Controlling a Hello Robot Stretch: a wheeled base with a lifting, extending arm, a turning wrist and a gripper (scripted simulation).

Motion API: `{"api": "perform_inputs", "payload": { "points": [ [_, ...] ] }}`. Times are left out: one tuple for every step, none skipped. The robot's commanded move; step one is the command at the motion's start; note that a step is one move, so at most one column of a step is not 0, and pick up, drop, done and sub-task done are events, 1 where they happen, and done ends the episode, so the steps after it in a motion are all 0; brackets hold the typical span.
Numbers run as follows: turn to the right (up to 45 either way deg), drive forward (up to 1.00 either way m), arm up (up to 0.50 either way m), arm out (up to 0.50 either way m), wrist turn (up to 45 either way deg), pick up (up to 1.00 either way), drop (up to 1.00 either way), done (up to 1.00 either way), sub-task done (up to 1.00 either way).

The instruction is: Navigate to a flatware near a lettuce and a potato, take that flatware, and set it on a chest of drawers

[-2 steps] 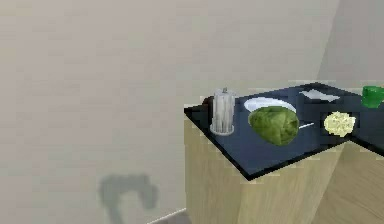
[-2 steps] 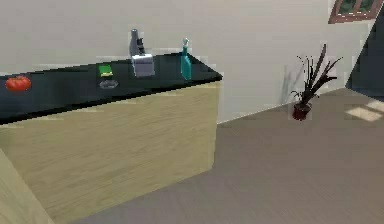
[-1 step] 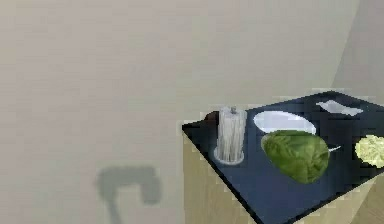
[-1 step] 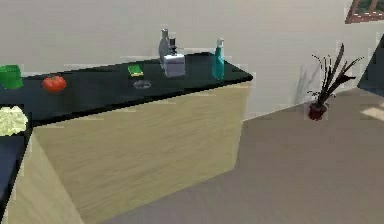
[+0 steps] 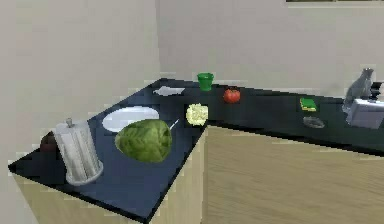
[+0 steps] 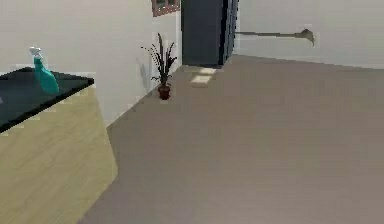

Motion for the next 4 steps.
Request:
{"api": "perform_inputs", "payload": {
  "points": [
    [0.0, 0.05, 0.0, 0.0, 0.0, 0.0, 0.0, 0.0, 0.0],
    [-45.0, 0.0, 0.0, 0.0, 0.0, 0.0, 0.0, 0.0, 0.0],
    [-45.0, 0.0, 0.0, 0.0, 0.0, 0.0, 0.0, 0.0, 0.0],
    [-15.0, 0.0, 0.0, 0.0, 0.0, 0.0, 0.0, 0.0, 0.0]
  ]
}}
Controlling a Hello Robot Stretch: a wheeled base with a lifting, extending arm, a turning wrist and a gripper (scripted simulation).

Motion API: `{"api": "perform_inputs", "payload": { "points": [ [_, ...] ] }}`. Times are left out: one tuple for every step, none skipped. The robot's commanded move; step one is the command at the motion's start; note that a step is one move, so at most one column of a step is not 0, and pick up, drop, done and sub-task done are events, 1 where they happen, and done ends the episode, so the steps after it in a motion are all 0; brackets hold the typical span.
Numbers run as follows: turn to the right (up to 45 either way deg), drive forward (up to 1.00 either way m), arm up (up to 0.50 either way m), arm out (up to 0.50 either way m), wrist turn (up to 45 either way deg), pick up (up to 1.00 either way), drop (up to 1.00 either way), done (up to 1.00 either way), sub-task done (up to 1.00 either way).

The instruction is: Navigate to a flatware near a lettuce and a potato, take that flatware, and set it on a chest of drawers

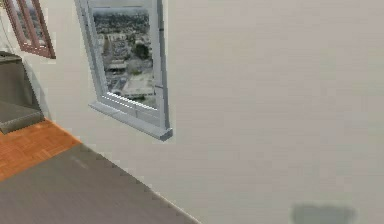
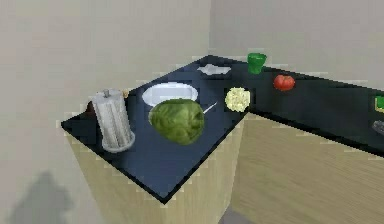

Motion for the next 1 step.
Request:
{"api": "perform_inputs", "payload": {
  "points": [
    [0.0, 0.0, 0.5, 0.0, 0.0, 0.0, 0.0, 0.0, 0.0]
  ]
}}
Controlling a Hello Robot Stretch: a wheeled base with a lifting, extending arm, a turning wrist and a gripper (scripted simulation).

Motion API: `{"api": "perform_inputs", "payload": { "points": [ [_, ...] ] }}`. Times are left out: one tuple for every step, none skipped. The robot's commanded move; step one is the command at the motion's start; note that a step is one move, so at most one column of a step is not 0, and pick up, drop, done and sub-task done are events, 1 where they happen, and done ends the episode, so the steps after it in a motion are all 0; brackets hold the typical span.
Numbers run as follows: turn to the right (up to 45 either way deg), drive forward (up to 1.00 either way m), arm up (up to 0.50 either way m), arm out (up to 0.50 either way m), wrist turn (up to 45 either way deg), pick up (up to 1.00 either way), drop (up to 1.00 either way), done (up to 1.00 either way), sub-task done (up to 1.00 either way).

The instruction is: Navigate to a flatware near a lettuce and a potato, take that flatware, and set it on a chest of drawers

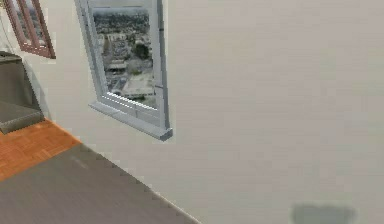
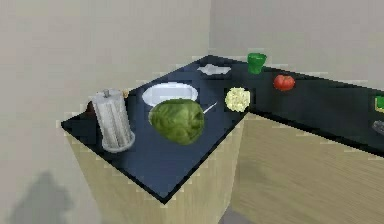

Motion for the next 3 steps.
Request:
{"api": "perform_inputs", "payload": {
  "points": [
    [0.0, 0.0, 0.38, 0.0, 0.0, 0.0, 0.0, 0.0, 0.0],
    [0.0, 0.0, 0.0, 0.5, 0.0, 0.0, 0.0, 0.0, 0.0],
    [0.0, 0.0, 0.0, 0.0, 45.0, 0.0, 0.0, 0.0, 0.0]
  ]
}}
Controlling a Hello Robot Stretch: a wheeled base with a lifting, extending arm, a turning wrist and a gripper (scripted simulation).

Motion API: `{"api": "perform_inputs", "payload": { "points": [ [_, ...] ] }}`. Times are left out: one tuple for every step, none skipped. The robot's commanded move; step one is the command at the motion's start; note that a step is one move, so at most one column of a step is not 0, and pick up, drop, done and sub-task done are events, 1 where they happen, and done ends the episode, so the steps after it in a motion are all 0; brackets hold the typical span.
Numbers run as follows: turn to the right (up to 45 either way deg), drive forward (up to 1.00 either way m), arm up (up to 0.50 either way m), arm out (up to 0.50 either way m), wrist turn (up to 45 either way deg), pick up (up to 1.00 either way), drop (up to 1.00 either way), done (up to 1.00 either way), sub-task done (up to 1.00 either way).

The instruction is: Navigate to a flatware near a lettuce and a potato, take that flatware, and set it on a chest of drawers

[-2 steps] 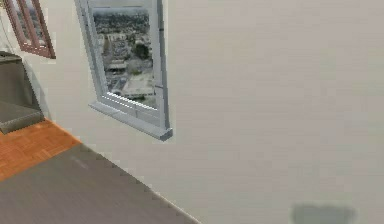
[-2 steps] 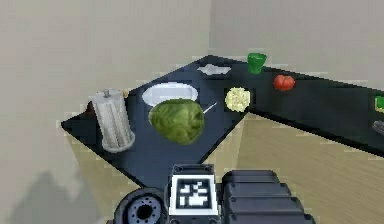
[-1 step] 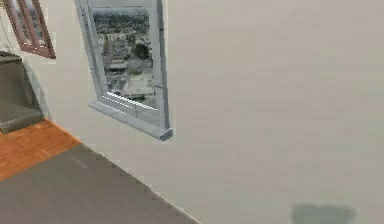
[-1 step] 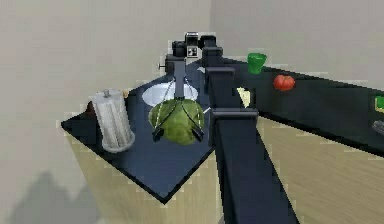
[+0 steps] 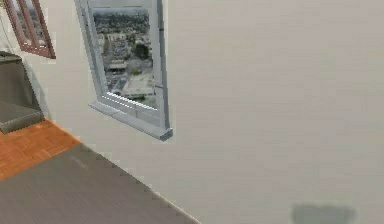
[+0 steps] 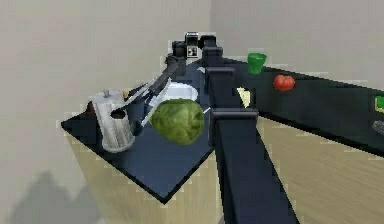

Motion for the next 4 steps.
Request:
{"api": "perform_inputs", "payload": {
  "points": [
    [0.0, 0.0, 0.0, 0.0, 45.0, 0.0, 0.0, 0.0, 0.0],
    [0.0, 0.0, 0.0, 0.0, 45.0, 0.0, 0.0, 0.0, 0.0],
    [0.0, 0.0, 0.0, 0.0, 27.0, 0.0, 0.0, 0.0, 0.0],
    [0.0, 0.0, -0.16, 0.0, 0.0, 0.0, 0.0, 0.0, 0.0]
  ]
}}
